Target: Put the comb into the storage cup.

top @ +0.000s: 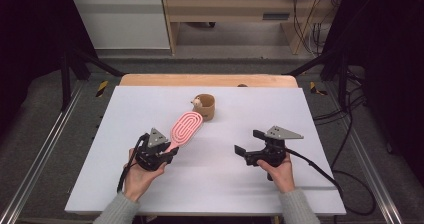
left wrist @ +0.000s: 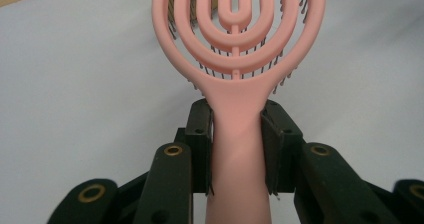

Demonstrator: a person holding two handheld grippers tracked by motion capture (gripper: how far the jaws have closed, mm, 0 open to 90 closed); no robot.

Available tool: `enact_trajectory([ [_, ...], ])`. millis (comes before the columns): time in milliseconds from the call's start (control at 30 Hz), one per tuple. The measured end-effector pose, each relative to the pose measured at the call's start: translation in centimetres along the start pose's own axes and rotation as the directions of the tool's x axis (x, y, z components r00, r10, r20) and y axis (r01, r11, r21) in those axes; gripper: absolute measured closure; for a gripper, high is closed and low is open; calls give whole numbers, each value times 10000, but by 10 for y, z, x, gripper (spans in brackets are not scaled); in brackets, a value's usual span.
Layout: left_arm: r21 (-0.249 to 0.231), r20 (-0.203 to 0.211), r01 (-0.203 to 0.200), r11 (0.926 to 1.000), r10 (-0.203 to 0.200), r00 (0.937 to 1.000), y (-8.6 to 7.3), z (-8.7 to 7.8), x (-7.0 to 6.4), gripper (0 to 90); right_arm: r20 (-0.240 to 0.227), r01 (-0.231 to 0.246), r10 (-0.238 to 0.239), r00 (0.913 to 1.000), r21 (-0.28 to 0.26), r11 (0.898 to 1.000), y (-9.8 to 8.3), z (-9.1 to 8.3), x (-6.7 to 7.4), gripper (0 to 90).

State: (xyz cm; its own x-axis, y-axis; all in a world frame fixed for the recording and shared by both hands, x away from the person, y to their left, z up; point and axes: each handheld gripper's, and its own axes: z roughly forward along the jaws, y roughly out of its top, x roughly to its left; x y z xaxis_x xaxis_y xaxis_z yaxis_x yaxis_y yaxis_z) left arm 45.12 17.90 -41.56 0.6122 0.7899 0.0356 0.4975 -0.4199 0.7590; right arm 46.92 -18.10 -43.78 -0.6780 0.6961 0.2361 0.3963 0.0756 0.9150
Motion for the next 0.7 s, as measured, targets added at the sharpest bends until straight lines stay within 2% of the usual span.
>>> enact_trajectory([
  [700, -200, -119, -111, 9997, 108, 9999, 2, 1, -6, 688, -190, -166, 166, 9997, -22, 9999, 3, 16, 14, 16],
])
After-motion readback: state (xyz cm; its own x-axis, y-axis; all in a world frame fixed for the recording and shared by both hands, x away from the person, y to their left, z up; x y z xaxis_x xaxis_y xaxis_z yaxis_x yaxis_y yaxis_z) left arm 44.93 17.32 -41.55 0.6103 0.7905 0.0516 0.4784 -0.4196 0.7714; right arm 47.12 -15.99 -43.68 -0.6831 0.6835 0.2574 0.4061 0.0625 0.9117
